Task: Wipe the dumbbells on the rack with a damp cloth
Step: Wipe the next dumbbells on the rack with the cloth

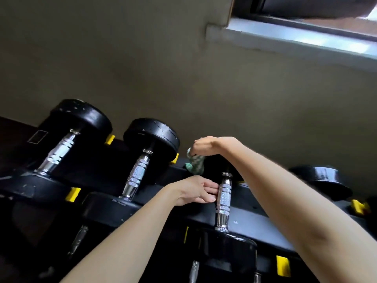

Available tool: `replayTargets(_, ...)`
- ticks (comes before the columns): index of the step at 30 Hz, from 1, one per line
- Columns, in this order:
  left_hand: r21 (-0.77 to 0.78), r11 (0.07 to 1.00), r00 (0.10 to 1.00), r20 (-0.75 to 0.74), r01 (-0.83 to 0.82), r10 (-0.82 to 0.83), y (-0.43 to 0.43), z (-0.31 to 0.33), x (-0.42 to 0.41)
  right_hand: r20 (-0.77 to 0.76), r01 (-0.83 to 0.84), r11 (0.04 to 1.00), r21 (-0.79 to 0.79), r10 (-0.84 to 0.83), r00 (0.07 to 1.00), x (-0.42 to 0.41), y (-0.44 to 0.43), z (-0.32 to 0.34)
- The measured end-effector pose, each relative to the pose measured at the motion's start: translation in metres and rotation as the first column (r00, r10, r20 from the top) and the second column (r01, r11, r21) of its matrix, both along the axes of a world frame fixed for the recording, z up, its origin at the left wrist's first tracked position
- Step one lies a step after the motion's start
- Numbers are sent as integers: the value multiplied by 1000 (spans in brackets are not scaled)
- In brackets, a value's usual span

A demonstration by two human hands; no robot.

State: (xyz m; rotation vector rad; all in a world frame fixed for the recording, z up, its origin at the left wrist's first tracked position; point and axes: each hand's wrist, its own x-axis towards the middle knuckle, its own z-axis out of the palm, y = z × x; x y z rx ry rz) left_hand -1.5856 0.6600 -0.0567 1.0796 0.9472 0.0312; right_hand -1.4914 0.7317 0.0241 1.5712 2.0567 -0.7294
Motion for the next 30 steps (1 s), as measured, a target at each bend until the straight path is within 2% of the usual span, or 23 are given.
replayTargets(5,10,1000,1000,-26,17,-16,-1,6,5,-151,84,994,73,-72,986,18,-12,10)
replayTargets(9,59,997,996,-82,53,-48,1,11,7,-310,197,964,178,-135,941,39,-27,6)
replayTargets(11,86,995,993,-107,51,-41,2,11,8,-468,321,931,172,-210,858,54,-37,2)
replayTargets(13,91,996,992,-129,23,-11,3,12,9,-634,440,889,127,-268,725,67,-48,-3)
replayTargets(15,93,996,989,-146,12,2,2,12,11,-705,498,861,104,-289,648,78,-61,-10)
replayTargets(18,191,969,957,-275,154,-97,4,15,15,-681,445,860,249,-171,712,86,-74,-25)
replayTargets(20,297,926,911,-400,233,-101,9,18,19,-711,460,843,278,-141,689,92,-79,-32)
replayTargets(22,456,870,868,-492,187,71,14,25,24,-783,539,812,225,-179,596,97,-81,-37)
replayTargets(23,568,811,825,-520,142,220,16,29,25,-821,581,792,188,-198,536,100,-83,-39)
replayTargets(25,779,627,769,-413,20,488,20,36,27,-892,661,742,112,-217,396,104,-88,-44)
replayTargets(26,843,537,802,-303,-25,514,21,38,27,-917,695,716,71,-226,328,106,-90,-46)
replayTargets(27,880,475,864,-228,-15,449,21,40,29,-939,735,678,27,-236,251,107,-94,-49)
replayTargets(28,894,443,923,-224,68,311,20,43,31,-954,770,637,-36,-251,163,110,-97,-51)
replayTargets(29,892,408,946,-283,197,161,20,42,34,-959,795,600,-89,-268,96,112,-98,-51)
replayTargets(30,872,361,926,-374,332,53,20,41,38,-956,811,569,-137,-289,42,113,-98,-53)
